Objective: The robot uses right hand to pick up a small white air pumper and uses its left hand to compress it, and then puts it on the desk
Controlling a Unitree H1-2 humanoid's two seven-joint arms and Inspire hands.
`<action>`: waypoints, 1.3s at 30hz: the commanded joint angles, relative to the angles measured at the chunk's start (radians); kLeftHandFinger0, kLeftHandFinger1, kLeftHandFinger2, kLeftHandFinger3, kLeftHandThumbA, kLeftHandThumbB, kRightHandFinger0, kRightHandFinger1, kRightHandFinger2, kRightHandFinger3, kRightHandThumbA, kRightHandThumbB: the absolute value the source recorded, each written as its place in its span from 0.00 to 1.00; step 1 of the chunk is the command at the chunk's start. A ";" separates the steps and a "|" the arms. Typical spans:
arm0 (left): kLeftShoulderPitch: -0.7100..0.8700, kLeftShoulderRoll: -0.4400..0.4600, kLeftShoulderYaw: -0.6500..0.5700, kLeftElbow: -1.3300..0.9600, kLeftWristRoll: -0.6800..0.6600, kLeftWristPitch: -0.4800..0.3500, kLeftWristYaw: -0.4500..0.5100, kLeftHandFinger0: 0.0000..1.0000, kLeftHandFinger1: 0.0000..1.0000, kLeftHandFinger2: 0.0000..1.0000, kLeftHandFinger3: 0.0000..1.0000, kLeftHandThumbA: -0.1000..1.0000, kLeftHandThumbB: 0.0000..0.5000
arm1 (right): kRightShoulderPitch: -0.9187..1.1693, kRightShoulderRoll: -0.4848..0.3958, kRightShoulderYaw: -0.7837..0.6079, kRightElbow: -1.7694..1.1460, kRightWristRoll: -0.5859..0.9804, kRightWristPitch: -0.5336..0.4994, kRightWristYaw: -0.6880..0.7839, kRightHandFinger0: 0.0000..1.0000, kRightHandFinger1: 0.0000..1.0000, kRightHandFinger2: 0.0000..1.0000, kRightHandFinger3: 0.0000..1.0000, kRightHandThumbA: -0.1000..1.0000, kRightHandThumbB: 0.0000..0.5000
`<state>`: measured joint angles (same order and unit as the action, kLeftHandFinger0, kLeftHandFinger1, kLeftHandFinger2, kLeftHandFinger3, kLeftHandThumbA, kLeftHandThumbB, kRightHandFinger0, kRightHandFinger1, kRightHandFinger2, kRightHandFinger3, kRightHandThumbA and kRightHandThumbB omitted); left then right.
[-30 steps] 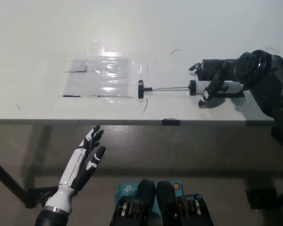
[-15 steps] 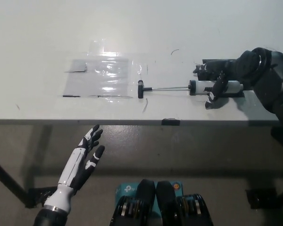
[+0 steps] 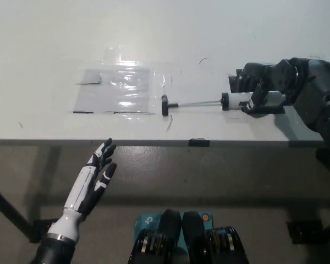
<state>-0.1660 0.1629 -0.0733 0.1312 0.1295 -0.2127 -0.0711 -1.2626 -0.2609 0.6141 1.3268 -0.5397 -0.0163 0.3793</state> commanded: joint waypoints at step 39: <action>-0.029 0.026 0.021 -0.031 0.006 -0.021 -0.003 1.00 1.00 1.00 1.00 1.00 0.48 | -0.088 -0.015 -0.162 0.002 0.037 0.010 -0.018 1.00 1.00 1.00 1.00 0.96 0.96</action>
<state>-0.1889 0.1710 -0.0561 0.1315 0.1282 -0.2129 -0.0716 -1.2499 -0.2909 0.4233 1.3311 -0.4694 -0.0076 0.3772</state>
